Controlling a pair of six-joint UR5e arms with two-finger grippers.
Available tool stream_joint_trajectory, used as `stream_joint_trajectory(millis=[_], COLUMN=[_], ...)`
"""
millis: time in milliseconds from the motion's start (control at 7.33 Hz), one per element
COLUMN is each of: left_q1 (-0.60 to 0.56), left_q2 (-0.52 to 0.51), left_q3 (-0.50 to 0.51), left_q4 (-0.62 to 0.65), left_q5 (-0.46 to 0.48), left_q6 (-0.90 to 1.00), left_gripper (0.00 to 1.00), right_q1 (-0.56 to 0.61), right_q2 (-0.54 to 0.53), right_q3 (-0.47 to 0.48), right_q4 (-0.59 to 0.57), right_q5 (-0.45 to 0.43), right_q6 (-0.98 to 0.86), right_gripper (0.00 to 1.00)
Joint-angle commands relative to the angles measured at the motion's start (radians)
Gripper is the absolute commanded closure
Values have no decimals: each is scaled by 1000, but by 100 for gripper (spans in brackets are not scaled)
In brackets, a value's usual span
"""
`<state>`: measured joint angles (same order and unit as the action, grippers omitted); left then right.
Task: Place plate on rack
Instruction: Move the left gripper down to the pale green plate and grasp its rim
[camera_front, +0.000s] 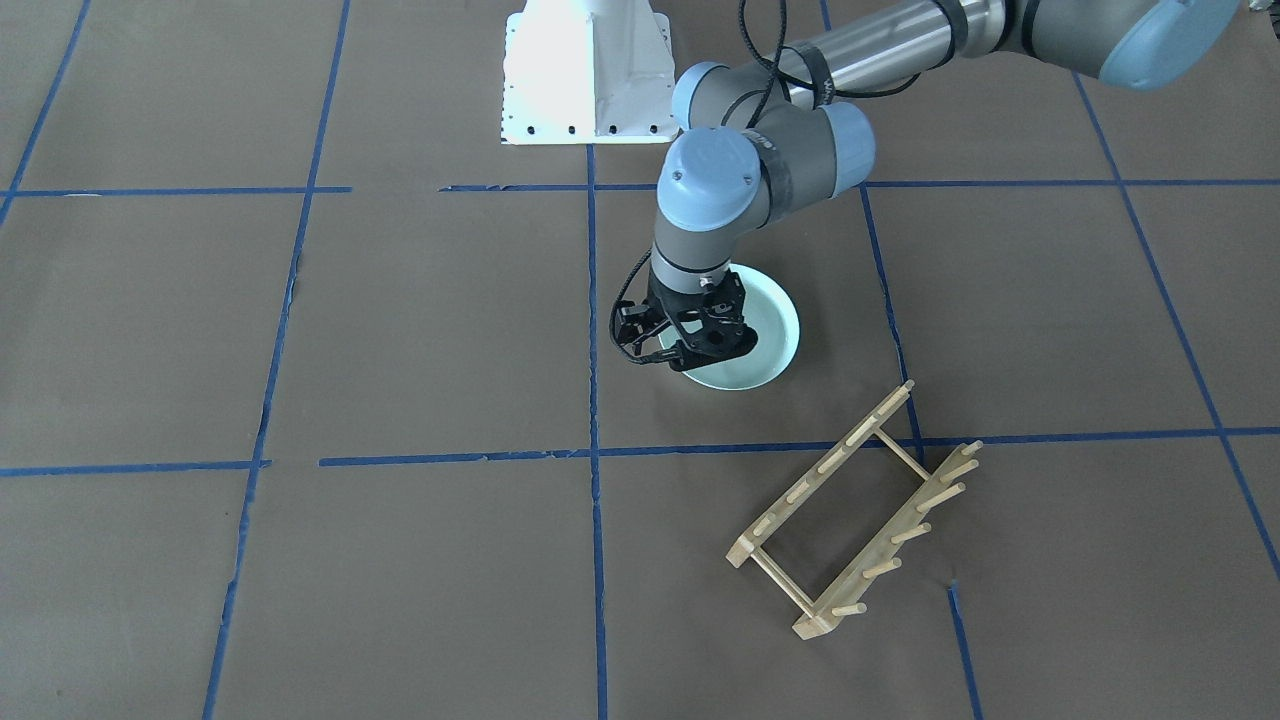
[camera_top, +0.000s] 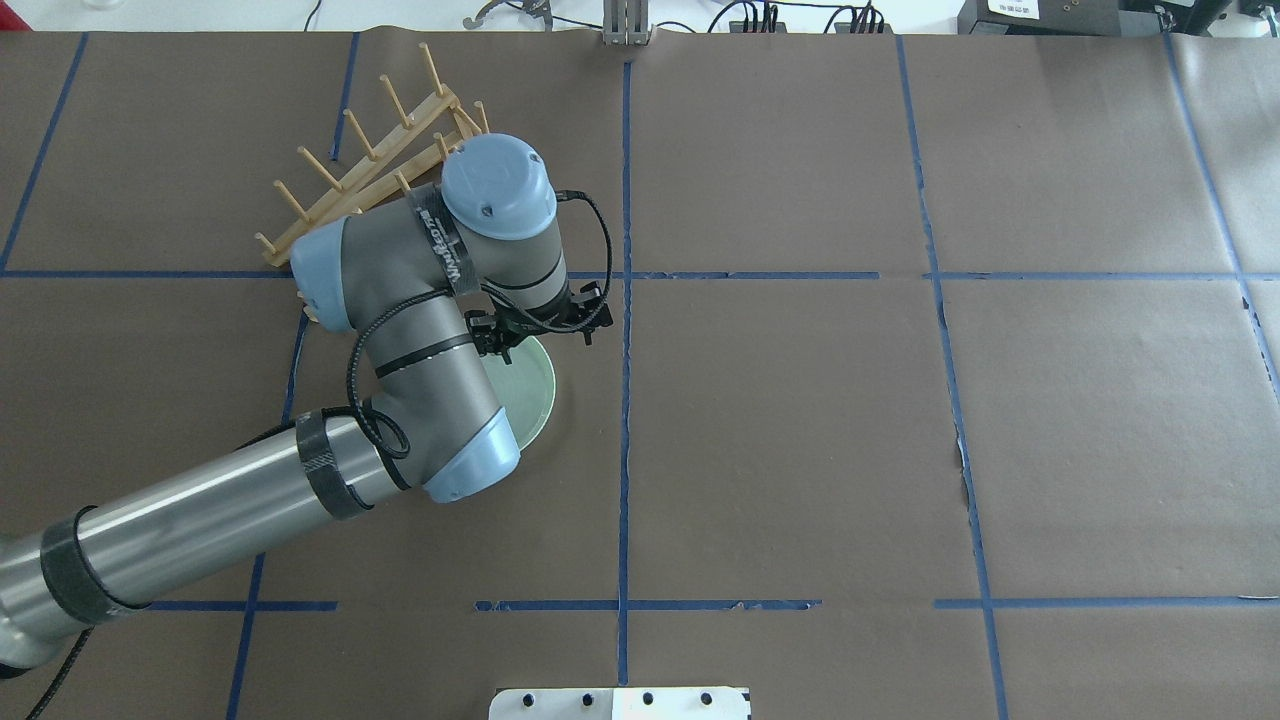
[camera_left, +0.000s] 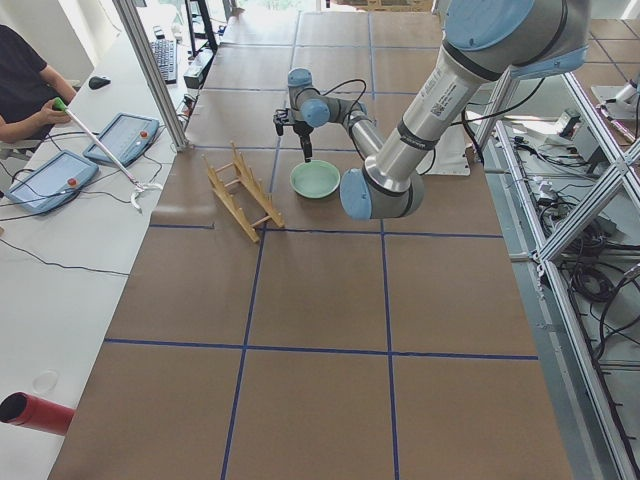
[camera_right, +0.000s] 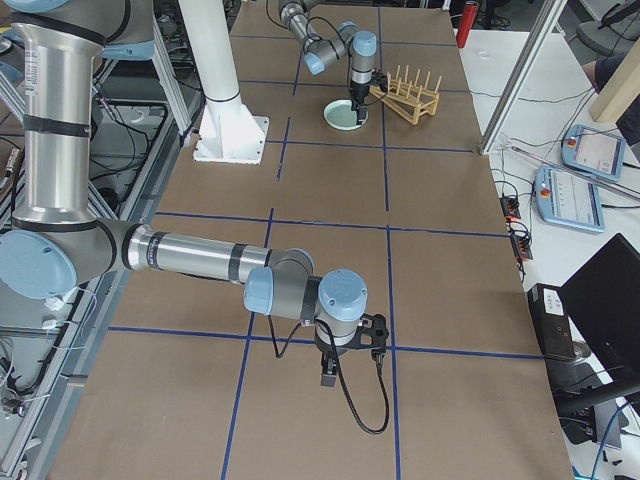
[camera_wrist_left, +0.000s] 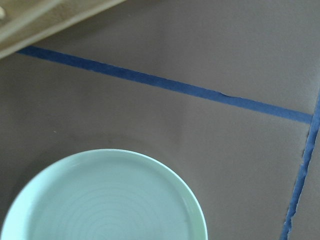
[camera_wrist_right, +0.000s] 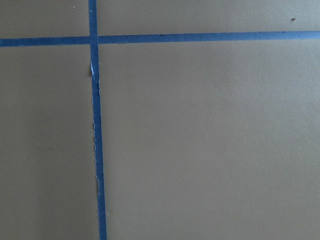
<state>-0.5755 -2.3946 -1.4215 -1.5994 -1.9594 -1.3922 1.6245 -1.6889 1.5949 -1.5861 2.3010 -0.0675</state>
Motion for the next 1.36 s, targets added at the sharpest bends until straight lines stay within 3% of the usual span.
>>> stream_joint_trajectory(millis=[0, 136, 273, 545, 818, 1227], left_q1=[39, 46, 55, 55, 54, -48], left_q2=[-26, -24, -18, -14, -11, -8], left_q3=[58, 59, 59, 55, 47, -118], left_q4=[6, 6, 6, 7, 15, 16], left_q5=[45, 45, 51, 51, 50, 37], left_q6=[-16, -16, -16, -14, -14, -42], left_gripper=[13, 20, 33, 99, 100, 100], right_q1=[0, 0, 0, 0, 0, 0], right_q2=[0, 0, 0, 0, 0, 0], right_q3=[0, 0, -1, 0, 0, 0], right_q4=[0, 0, 0, 0, 0, 0], right_q5=[0, 0, 0, 0, 0, 0], right_q6=[0, 0, 0, 0, 0, 0], right_gripper=[0, 0, 0, 0, 0, 0])
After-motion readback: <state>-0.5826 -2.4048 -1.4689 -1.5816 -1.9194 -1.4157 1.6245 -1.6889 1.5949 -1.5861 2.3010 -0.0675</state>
